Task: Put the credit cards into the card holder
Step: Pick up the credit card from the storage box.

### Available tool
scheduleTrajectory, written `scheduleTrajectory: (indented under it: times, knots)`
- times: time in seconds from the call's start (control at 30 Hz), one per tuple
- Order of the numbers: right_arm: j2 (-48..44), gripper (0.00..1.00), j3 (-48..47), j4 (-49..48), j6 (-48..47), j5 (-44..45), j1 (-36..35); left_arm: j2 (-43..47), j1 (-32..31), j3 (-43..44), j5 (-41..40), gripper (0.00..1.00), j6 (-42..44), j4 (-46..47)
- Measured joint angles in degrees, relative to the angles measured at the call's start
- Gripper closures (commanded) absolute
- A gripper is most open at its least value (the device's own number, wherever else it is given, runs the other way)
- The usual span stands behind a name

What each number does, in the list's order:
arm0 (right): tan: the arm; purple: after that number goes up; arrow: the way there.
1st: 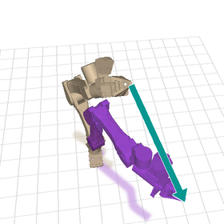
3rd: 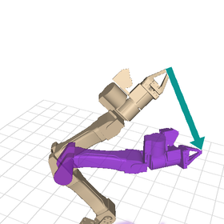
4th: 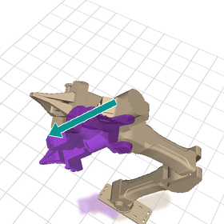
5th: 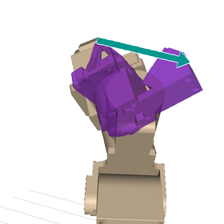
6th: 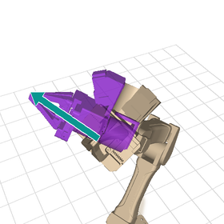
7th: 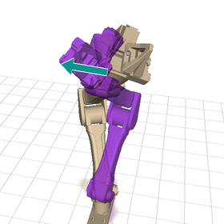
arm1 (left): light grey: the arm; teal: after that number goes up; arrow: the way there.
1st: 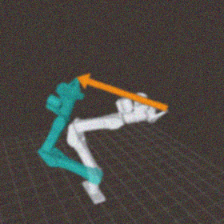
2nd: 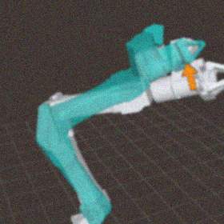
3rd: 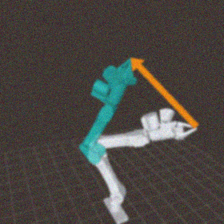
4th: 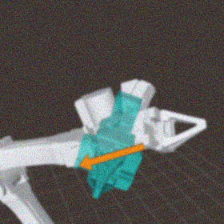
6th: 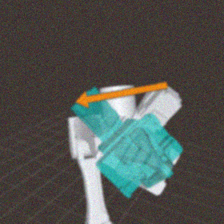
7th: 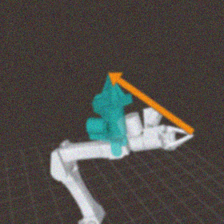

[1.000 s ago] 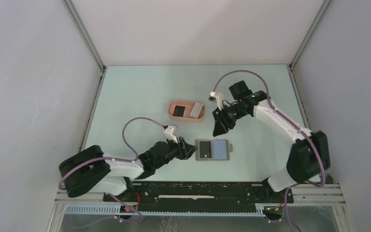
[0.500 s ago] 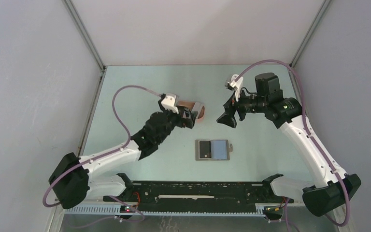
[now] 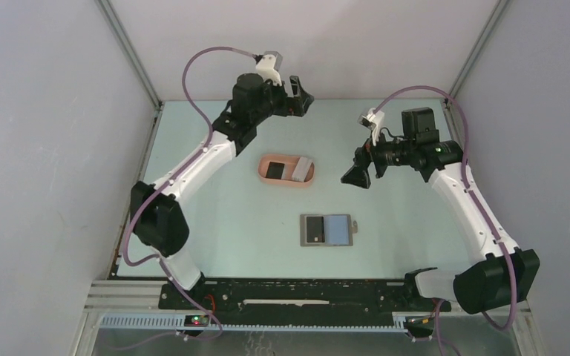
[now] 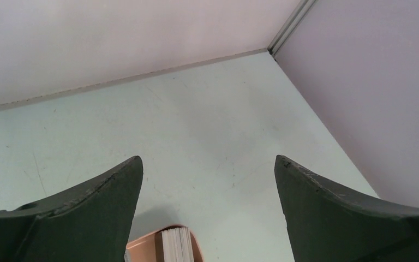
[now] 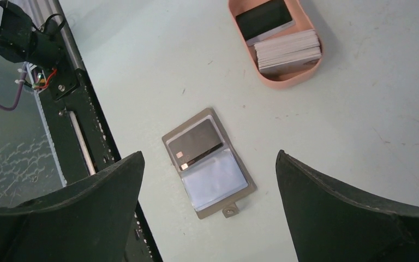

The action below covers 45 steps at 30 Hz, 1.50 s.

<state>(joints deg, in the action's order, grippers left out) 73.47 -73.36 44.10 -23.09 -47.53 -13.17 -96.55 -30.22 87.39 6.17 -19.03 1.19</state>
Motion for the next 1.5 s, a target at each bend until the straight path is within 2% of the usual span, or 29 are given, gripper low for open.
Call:
scheduleTrajectory:
  times: [0.1,0.33,0.57,0.83,1.1,1.5]
  knots:
    - [0.1,0.0,0.2,0.0,0.0,-0.2,1.2,-2.6,0.9,4.7,1.5,0.09,-0.3,-4.4]
    - [3.4,0.0,0.2,0.0,-0.3,0.3,1.6,-3.2,0.8,2.2,1.7,0.13,0.0,-11.3]
    - [8.1,0.0,0.4,0.6,-1.0,2.1,1.7,-9.2,0.8,1.5,5.7,0.25,0.2,-13.2]
    - [9.3,0.0,0.6,1.3,-1.7,3.5,1.9,-17.8,1.1,1.6,12.2,0.25,0.2,-16.7]
    - [10.6,0.0,0.6,1.4,-2.3,3.9,1.9,-20.4,1.4,5.9,12.5,0.29,1.1,-23.0]
    - [10.6,0.0,0.6,1.4,-2.4,3.9,1.9,-23.6,1.5,8.9,13.5,0.25,1.6,-27.3]
